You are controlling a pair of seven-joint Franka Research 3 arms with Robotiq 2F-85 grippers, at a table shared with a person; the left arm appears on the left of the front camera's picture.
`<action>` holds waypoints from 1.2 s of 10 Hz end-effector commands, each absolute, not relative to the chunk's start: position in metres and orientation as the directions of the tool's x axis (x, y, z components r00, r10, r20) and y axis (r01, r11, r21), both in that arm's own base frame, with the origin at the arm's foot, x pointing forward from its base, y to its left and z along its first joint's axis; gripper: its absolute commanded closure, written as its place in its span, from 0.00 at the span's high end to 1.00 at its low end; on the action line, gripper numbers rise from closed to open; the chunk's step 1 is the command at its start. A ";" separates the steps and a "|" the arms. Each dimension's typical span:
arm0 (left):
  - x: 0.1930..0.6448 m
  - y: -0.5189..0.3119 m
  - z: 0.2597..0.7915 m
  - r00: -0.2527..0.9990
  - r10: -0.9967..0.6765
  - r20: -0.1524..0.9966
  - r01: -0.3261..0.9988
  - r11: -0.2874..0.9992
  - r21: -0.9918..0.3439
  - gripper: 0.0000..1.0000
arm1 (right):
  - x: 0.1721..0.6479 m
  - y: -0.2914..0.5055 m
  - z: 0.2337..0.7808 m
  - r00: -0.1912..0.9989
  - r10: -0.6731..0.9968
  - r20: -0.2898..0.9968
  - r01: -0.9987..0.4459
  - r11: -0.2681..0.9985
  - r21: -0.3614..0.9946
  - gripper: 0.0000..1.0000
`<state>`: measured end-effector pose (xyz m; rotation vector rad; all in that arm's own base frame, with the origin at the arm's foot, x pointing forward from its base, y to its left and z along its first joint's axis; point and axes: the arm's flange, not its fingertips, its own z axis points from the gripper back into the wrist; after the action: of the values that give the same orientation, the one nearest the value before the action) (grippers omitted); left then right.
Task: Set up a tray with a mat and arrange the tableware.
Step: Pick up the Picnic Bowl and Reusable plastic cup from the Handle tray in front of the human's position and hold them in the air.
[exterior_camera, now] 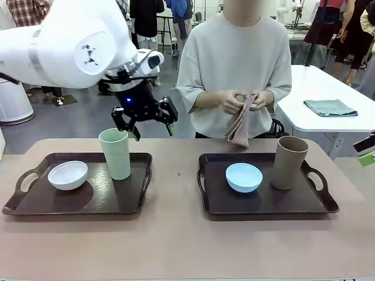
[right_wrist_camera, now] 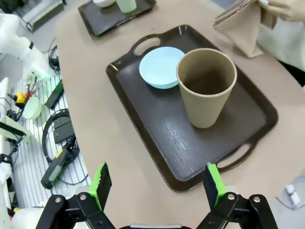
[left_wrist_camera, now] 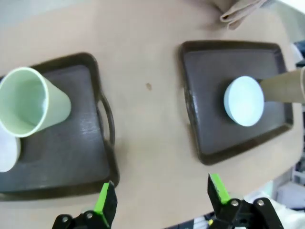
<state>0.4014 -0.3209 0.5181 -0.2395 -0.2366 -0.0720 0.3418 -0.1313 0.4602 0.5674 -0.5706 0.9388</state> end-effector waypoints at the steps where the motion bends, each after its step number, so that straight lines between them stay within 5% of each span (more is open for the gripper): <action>1: 0.395 -0.308 0.523 0.969 -0.047 0.244 0.110 0.961 -0.253 1.00 | 0.342 -0.135 0.470 0.461 0.575 0.676 -0.864 0.465 0.194 1.00; 6: 0.395 -0.308 0.523 0.969 -0.047 0.244 0.110 0.961 -0.253 1.00 | 0.343 -0.134 0.468 0.462 0.576 0.675 -0.862 0.472 0.187 1.00; 9: 0.427 -0.355 0.529 0.963 -0.105 0.247 0.166 0.956 -0.241 1.00 | 0.411 -0.148 0.444 0.153 0.674 0.722 -0.947 0.308 -0.087 1.00; 12: 0.454 -0.415 0.526 0.965 -0.162 0.207 0.207 0.953 -0.219 1.00 | 0.441 -0.140 0.431 -0.015 0.774 0.633 -0.981 0.111 -0.159 1.00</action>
<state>0.4422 -0.3927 0.5178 -0.2681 -0.2045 -0.1996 0.4293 -0.1358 0.4347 0.3915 -0.6745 1.4056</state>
